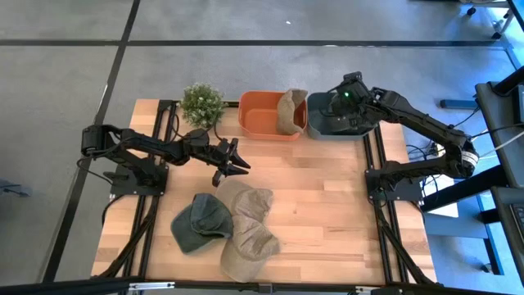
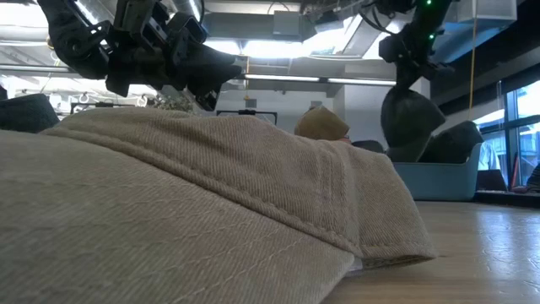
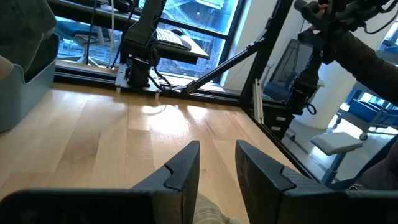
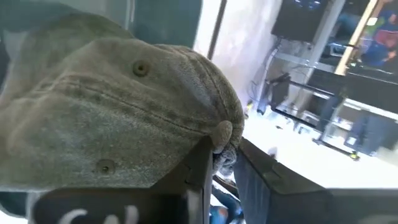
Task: Pick & Place hat
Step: Put the top black cap into the blue bin
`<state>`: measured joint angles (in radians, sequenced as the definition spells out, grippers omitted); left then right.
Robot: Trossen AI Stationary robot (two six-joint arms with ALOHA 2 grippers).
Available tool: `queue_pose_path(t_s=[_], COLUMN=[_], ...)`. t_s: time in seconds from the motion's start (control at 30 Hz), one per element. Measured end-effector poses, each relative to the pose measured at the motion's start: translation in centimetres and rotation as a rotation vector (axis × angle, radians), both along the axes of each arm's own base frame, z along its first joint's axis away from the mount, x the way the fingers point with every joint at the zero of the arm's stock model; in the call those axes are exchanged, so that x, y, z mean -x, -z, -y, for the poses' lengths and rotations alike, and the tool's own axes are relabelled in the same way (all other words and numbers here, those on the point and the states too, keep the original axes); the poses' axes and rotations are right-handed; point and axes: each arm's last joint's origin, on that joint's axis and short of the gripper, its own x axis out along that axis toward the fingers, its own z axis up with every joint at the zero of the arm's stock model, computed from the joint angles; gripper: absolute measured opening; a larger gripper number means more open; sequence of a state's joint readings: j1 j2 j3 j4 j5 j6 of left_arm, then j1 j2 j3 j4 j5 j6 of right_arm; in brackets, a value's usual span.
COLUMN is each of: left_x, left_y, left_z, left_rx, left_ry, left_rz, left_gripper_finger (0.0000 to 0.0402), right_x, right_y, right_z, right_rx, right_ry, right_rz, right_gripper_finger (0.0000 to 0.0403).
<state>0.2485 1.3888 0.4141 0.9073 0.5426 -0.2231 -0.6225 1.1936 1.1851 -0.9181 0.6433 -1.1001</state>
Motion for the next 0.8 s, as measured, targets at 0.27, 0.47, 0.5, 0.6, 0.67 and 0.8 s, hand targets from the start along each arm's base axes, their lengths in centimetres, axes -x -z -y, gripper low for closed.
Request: queue_pose_path(t_s=[0.27, 0.47, 0.5, 0.6, 0.67, 0.8], left_x=[-0.1, -0.2, -0.2, -0.2, -0.2, -0.2], left_y=[0.0, 0.1, 0.1, 0.1, 0.1, 0.1], left_z=[0.5, 1.2, 1.3, 1.4, 1.5, 1.4], left_rx=[0.002, 0.003, 0.002, 0.002, 0.002, 0.002], left_ry=[0.019, 0.046, 0.050, 0.058, 0.058, 0.058], left_rz=[-0.003, -0.010, -0.012, -0.014, -0.014, -0.014], left_gripper_finger=[0.0100, 0.0100, 0.0100, 0.0100, 0.0100, 0.0100], right_x=[0.3, 0.2, 0.1, -0.3, -0.4, -0.4], right_y=[0.6, 2.7, 2.9, 3.4, 3.6, 3.6], right_z=[1.1, 1.9, 2.1, 2.6, 2.7, 2.8], right_rx=[-0.031, -0.145, -0.147, -0.119, -0.107, -0.105], right_ry=[0.055, 0.086, 0.105, 0.175, 0.196, 0.197], right_rz=[-0.017, -0.165, -0.167, -0.142, -0.148, -0.154], right_gripper_finger=[0.0062, 0.0064, 0.0064, 0.0064, 0.0065, 0.0065])
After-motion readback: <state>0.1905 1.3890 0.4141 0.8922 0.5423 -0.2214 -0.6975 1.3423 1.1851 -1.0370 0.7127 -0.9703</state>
